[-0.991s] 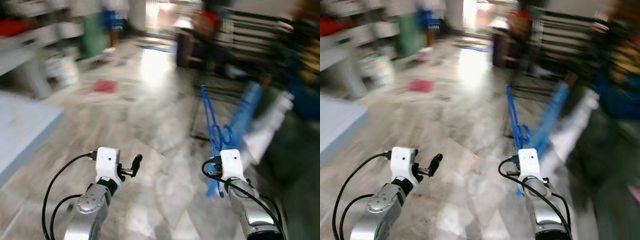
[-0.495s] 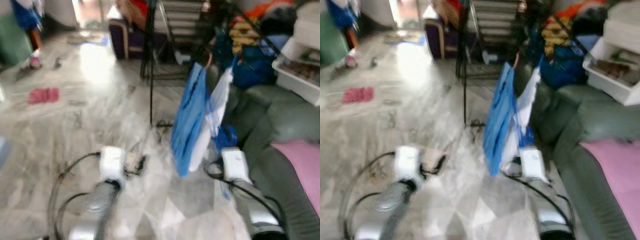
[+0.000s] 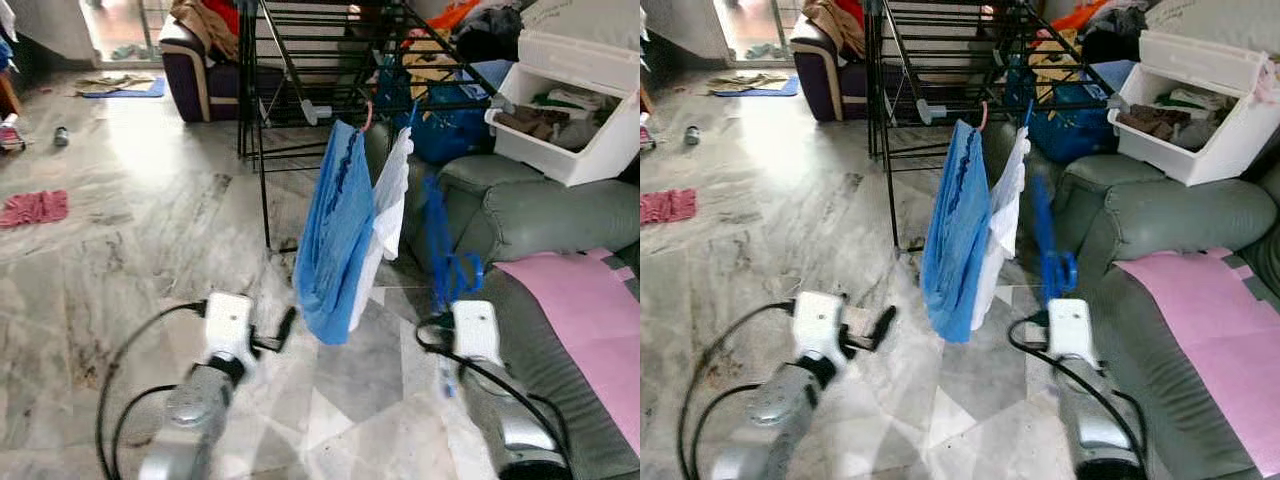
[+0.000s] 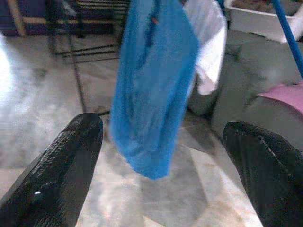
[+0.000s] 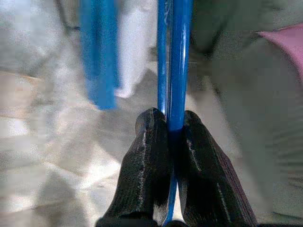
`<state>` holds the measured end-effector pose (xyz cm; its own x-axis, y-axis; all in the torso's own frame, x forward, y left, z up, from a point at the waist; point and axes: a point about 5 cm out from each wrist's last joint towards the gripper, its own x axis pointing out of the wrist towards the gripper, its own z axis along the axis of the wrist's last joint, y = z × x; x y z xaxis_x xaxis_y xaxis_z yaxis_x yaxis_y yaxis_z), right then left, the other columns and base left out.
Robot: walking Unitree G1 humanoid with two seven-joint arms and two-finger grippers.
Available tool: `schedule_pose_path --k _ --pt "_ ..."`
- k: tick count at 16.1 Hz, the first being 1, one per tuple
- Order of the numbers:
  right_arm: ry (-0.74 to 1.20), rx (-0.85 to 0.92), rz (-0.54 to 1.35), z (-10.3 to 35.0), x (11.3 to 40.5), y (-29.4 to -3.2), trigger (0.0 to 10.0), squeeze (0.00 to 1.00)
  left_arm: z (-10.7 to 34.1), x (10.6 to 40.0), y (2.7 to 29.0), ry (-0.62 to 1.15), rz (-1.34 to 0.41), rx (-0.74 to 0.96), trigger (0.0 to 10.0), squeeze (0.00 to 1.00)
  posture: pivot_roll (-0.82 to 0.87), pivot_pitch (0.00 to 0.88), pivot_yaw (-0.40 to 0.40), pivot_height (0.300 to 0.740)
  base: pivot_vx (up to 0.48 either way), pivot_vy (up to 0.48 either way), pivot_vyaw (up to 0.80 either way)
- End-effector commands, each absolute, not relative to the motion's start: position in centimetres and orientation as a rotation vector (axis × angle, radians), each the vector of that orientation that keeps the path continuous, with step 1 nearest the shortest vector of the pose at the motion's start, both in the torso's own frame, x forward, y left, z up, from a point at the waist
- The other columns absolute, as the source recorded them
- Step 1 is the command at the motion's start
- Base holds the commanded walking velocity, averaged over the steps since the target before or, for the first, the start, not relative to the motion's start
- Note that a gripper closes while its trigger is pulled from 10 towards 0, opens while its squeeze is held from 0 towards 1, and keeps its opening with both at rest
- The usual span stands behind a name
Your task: Hang hanger
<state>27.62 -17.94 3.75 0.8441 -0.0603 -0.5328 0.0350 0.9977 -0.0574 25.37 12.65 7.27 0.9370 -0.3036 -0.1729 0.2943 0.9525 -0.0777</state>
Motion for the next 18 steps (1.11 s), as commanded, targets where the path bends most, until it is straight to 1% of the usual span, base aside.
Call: schedule_pose_path --k 1,3,4,5,7,9,10,14,16,18 --pt "0.494 -0.007 -0.071 4.9 28.2 -18.2 10.0 0.00 7.6 25.6 12.8 0.166 -0.292 -0.038 10.0 0.00 0.05 0.000 -0.048 0.740 0.000 0.000 0.00" --pt "0.477 0.029 -0.094 4.9 28.1 -18.1 10.0 0.00 8.0 26.1 13.0 0.153 -0.284 -0.020 10.0 0.00 0.05 0.000 -0.015 0.740 0.000 0.000 0.00" --pt "0.477 0.052 -0.104 4.7 27.9 -18.0 10.0 0.00 8.3 26.6 13.1 0.138 -0.286 0.002 10.0 0.00 0.05 0.000 0.021 0.740 0.000 0.000 0.00" --pt "0.480 0.065 -0.106 4.5 27.7 -17.7 10.0 0.00 8.6 27.0 13.1 0.129 -0.296 0.016 10.0 0.00 0.04 0.000 0.038 0.740 0.000 0.000 0.00" --pt "0.471 0.060 -0.084 4.5 27.5 -17.3 10.0 0.00 8.9 27.5 13.3 0.119 -0.301 0.048 10.0 0.00 0.03 0.000 0.048 0.740 0.000 0.000 0.00" --pt "0.463 0.029 -0.049 4.6 27.5 -17.1 10.0 0.00 9.0 27.9 13.7 0.109 -0.287 0.064 10.0 0.00 0.03 0.000 0.051 0.740 0.000 0.000 0.00" --pt "0.461 0.008 -0.036 4.8 27.8 -17.5 10.0 0.00 9.2 28.1 13.9 0.100 -0.274 0.064 10.0 0.00 0.03 0.000 0.048 0.740 0.000 0.000 0.00" --pt "0.447 -0.011 -0.064 5.4 28.5 -18.7 10.0 0.00 8.9 28.0 14.2 0.099 -0.252 0.046 10.0 0.00 0.03 0.000 0.024 0.740 0.000 0.000 0.00" --pt "0.480 0.003 -0.045 5.1 27.9 -18.3 10.0 0.00 8.3 27.6 13.8 0.116 -0.256 0.034 10.0 0.00 0.03 0.000 0.007 0.740 0.000 0.000 0.00" --pt "0.519 0.023 -0.009 4.7 25.9 -18.7 10.0 0.00 8.1 27.1 14.0 0.123 -0.235 0.029 10.0 0.00 0.03 0.000 -0.005 0.740 0.000 0.000 0.00"
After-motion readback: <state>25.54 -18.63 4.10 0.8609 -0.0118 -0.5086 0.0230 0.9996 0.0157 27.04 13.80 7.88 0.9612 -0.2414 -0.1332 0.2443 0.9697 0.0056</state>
